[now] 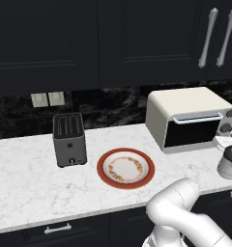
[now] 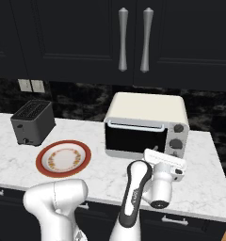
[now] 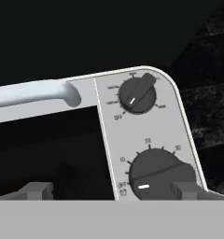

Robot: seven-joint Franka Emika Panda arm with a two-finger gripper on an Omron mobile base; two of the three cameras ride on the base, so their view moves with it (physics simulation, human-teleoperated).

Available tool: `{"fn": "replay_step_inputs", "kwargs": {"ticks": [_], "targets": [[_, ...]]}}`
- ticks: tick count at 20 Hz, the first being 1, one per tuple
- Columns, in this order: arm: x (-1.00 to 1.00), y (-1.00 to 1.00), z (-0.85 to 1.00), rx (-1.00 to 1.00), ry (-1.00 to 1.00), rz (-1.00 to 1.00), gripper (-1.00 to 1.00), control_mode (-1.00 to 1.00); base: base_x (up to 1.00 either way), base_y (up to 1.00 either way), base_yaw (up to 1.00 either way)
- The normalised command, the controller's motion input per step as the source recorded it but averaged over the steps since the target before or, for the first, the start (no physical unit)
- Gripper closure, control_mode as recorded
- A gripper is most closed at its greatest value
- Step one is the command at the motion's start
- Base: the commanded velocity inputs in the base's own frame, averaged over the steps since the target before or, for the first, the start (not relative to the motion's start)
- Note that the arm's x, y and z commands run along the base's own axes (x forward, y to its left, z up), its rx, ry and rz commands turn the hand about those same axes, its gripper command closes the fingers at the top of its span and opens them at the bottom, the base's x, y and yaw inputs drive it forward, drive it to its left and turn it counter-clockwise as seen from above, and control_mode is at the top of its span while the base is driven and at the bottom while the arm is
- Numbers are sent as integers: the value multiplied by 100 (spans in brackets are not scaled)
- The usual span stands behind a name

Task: Pick up the kebab skewer and baguette bread, and place them inside the toaster oven. Close the toaster oven door and start by setting the timer.

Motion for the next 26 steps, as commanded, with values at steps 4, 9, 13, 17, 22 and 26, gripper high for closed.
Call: {"fn": "replay_step_inputs", "kwargs": {"ticks": [4,9,13,17,22,26], "targets": [[0,-69,9,0,1,11,-100,-100,0,0,0],[0,-48,1,0,7,13,-100,-100,0,0,0],[0,-22,-3,0,7,12,-100,-100,0,0,0],[0,3,-11,-1,7,2,-100,-100,0,0,0],[2,35,0,-4,15,0,-100,-100,0,0,0],[14,50,0,-6,17,-4,-100,-100,0,0,0]]}}
